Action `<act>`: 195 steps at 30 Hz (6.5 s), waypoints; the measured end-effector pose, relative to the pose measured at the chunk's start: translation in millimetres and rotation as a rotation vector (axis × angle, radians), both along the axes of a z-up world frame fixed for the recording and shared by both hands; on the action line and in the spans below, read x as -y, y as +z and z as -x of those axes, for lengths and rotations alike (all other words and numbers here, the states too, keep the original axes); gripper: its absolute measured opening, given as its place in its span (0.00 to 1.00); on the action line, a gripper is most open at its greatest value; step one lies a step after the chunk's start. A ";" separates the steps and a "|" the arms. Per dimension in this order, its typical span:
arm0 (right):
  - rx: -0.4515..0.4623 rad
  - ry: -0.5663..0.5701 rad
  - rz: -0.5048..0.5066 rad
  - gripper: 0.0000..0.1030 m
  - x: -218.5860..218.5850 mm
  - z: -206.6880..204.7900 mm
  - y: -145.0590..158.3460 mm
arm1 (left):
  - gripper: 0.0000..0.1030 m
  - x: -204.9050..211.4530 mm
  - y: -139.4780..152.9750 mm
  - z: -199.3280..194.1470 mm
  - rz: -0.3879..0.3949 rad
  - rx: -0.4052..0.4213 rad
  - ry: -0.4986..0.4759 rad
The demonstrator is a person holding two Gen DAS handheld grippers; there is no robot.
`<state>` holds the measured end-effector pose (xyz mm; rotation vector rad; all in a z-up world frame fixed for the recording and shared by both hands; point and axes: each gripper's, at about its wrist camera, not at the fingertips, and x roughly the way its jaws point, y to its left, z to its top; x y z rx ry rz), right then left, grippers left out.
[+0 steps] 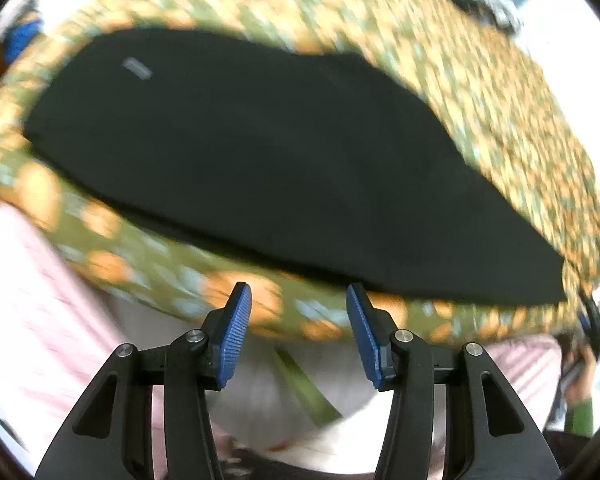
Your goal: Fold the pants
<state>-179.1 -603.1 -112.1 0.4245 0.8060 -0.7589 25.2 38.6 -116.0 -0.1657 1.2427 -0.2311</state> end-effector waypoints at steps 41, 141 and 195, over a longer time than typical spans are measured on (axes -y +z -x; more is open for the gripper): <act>0.055 0.644 -0.151 1.00 -274.7 -143.1 -94.1 | 0.96 23.9 -69.2 -117.9 -0.311 0.275 0.055; 0.508 0.868 -1.017 0.13 -248.9 -179.2 -32.4 | 0.99 21.4 -44.7 -88.5 -0.111 0.149 0.090; 0.264 0.632 -0.349 0.97 -274.5 -128.3 -23.8 | 0.06 131.5 -53.3 -55.1 -0.023 0.132 -0.387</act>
